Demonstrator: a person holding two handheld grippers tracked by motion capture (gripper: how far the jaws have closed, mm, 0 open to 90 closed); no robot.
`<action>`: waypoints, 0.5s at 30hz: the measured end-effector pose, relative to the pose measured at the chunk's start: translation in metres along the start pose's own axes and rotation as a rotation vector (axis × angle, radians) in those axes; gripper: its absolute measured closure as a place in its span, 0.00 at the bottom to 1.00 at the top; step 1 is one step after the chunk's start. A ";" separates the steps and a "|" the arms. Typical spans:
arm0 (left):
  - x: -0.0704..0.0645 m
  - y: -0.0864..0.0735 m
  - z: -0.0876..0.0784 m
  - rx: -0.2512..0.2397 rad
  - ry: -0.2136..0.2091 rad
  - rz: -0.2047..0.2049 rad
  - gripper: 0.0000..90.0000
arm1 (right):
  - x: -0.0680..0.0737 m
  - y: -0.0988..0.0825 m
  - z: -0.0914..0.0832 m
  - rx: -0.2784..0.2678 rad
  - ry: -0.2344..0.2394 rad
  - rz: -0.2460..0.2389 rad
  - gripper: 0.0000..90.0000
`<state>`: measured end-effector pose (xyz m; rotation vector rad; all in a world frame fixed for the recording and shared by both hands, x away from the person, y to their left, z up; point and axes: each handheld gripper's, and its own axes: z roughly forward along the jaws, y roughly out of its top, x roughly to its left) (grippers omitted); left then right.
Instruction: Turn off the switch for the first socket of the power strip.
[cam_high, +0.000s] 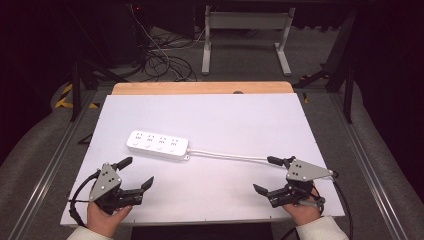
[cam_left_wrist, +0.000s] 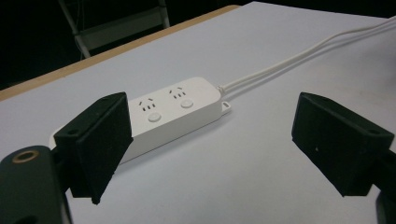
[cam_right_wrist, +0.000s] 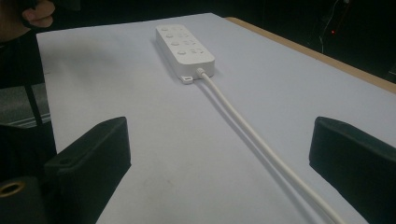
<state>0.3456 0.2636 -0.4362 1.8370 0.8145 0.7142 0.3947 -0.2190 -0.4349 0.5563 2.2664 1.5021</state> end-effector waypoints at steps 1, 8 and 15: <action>0.000 0.000 0.000 0.001 0.002 0.007 0.14 | 0.000 0.000 0.000 0.004 -0.002 0.003 0.07; -0.001 0.001 -0.001 0.008 0.002 0.008 0.14 | 0.000 0.000 0.000 0.002 -0.002 -0.002 0.07; -0.002 0.003 -0.002 0.014 -0.014 0.005 0.17 | 0.001 0.000 0.000 0.007 -0.003 -0.006 0.07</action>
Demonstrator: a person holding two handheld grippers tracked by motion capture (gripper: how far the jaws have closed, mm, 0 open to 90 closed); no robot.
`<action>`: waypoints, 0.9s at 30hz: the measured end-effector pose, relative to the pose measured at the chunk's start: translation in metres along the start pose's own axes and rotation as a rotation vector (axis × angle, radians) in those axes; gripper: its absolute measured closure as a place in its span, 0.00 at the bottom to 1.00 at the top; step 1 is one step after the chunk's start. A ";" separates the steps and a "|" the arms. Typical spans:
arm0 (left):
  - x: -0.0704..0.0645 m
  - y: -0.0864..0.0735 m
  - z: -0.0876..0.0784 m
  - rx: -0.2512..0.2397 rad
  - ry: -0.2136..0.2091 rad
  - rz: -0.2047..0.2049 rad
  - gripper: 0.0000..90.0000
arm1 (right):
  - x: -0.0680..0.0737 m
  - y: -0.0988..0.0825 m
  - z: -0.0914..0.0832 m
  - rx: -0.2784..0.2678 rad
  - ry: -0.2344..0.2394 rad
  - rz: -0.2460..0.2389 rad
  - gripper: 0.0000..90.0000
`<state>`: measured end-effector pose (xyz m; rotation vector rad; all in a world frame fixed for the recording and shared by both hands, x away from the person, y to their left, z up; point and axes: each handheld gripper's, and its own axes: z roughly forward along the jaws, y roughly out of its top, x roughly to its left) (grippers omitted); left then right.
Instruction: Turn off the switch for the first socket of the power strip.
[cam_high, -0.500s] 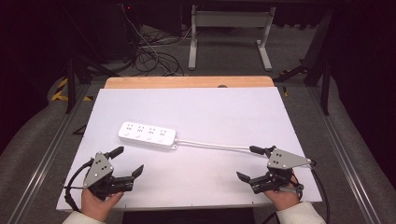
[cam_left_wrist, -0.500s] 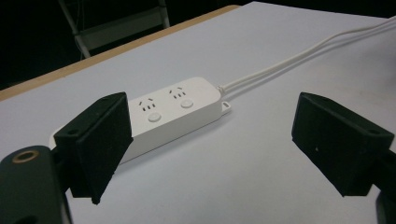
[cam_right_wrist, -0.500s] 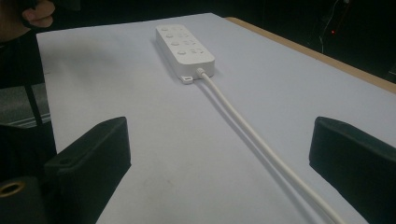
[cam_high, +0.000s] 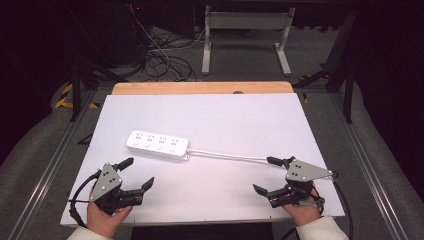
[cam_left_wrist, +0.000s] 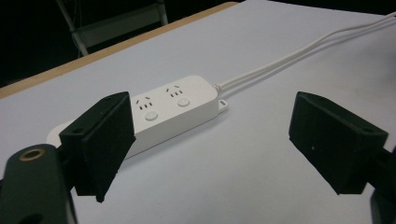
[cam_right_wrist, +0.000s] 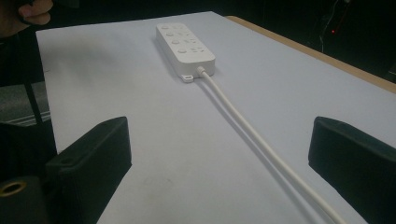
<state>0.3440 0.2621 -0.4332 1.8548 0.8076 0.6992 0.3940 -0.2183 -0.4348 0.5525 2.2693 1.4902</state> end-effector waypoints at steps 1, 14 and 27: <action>0.000 0.000 0.000 0.002 -0.001 0.001 0.18 | 0.000 0.000 0.000 0.001 0.000 0.000 0.07; 0.004 0.012 -0.001 0.024 -0.041 -0.034 0.30 | 0.000 0.000 0.002 0.008 0.007 0.012 0.08; 0.010 0.031 0.012 0.061 -0.087 -0.058 0.30 | 0.000 0.000 0.004 0.015 0.014 0.007 0.08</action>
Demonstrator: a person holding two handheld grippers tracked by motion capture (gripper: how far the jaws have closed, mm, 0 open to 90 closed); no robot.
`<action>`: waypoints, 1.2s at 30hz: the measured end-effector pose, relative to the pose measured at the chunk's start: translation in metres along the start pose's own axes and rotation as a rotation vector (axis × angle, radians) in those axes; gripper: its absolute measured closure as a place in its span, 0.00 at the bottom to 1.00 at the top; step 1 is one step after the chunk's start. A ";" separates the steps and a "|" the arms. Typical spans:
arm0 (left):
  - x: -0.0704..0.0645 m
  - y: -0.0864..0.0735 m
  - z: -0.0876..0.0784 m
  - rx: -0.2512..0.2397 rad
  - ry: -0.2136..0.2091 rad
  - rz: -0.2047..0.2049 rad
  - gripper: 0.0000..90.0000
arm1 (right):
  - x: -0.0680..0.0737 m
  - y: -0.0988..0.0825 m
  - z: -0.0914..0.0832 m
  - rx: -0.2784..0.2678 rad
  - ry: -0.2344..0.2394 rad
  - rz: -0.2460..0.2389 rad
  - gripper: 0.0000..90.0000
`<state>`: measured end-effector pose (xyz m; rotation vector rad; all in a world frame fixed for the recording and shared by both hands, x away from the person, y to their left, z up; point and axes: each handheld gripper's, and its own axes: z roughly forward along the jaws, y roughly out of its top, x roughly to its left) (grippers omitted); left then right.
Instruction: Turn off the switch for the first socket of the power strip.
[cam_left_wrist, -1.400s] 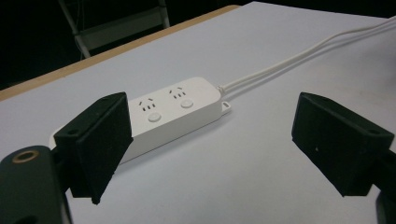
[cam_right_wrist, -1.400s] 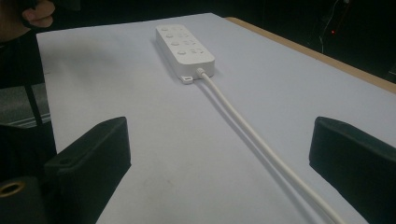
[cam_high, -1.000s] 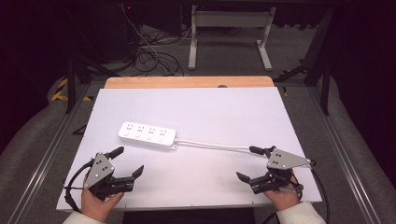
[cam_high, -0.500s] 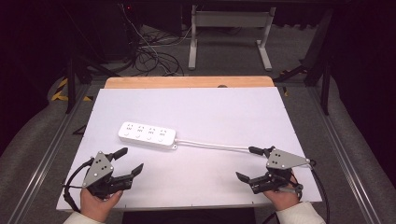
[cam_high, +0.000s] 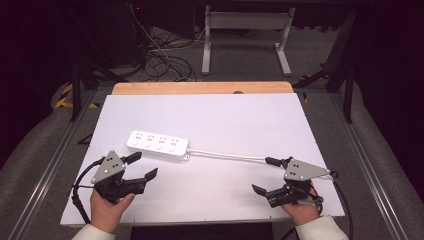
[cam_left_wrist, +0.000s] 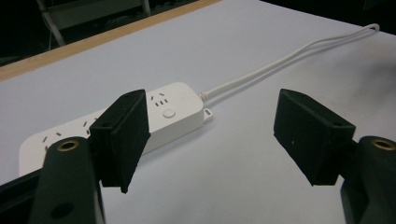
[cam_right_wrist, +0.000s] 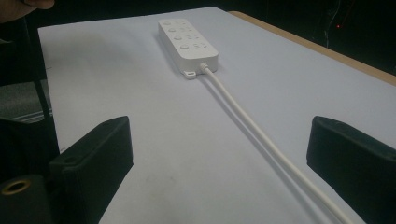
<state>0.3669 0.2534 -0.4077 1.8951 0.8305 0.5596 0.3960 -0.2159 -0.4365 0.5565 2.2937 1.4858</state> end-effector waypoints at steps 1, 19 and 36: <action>0.000 0.002 0.002 0.003 -0.004 0.004 0.30 | 0.000 0.000 0.000 0.002 0.001 0.001 0.08; -0.001 0.030 0.028 0.040 -0.015 0.041 0.32 | 0.000 -0.001 0.001 0.003 0.020 0.004 0.09; -0.002 0.047 0.055 0.098 -0.026 0.050 0.35 | 0.000 -0.001 0.002 0.005 0.021 0.001 0.09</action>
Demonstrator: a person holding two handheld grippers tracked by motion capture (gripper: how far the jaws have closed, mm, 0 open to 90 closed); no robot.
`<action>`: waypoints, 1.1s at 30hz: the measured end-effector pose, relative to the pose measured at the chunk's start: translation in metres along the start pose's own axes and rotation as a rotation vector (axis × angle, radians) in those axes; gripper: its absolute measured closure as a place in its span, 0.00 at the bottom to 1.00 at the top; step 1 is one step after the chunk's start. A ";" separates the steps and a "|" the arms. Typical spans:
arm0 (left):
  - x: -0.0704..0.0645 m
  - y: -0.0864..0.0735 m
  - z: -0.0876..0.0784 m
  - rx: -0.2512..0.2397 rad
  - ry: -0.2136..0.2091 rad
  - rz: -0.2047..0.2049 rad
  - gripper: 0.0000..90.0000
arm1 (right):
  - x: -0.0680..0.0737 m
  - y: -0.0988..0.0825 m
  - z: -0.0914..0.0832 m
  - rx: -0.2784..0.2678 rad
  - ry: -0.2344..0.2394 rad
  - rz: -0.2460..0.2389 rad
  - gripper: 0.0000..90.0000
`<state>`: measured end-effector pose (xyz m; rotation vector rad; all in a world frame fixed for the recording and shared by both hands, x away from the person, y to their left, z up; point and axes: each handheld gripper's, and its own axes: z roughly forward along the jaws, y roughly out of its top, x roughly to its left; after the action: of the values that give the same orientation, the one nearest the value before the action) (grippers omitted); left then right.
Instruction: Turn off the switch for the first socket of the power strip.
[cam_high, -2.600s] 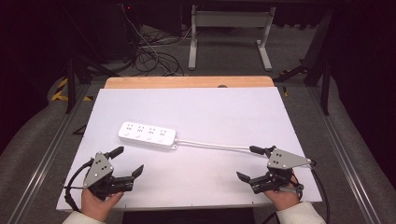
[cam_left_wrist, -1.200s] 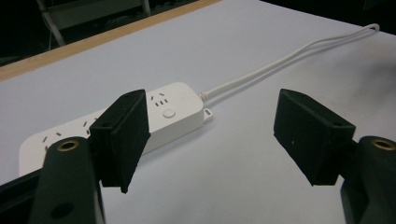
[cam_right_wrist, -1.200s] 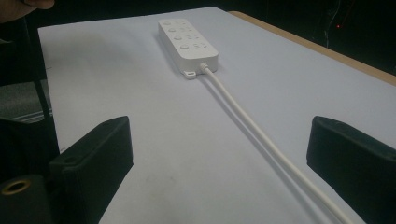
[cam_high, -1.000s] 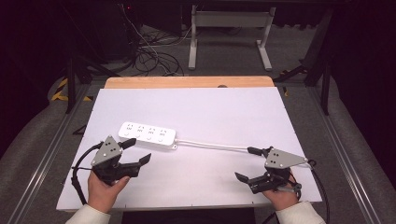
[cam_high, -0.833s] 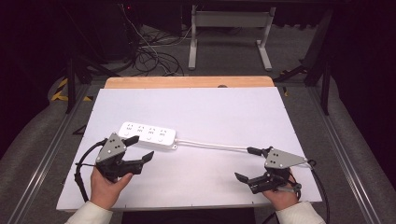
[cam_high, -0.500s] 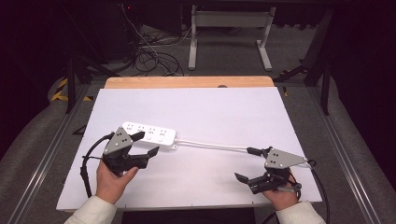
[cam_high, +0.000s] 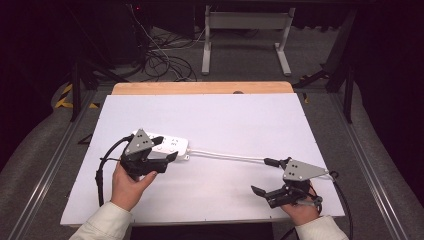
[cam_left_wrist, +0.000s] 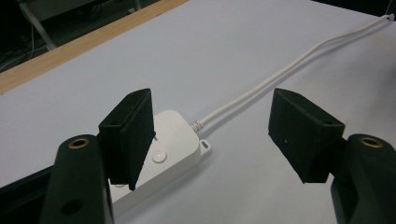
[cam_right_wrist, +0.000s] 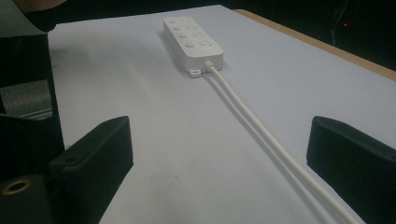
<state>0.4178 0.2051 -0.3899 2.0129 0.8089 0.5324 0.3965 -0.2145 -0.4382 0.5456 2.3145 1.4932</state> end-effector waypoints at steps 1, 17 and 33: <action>0.000 0.001 0.001 0.005 0.003 0.001 0.35 | 0.000 0.000 0.000 -0.001 0.001 0.000 0.09; 0.008 0.017 0.011 0.112 -0.043 0.022 0.69 | 0.000 0.000 0.000 0.000 0.002 -0.005 0.09; 0.021 0.029 0.043 0.343 -0.059 0.025 1.00 | 0.000 0.000 0.001 0.003 0.001 -0.005 0.08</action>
<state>0.4697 0.1837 -0.3868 2.3428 0.8864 0.3636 0.3966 -0.2141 -0.4386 0.5391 2.3177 1.4888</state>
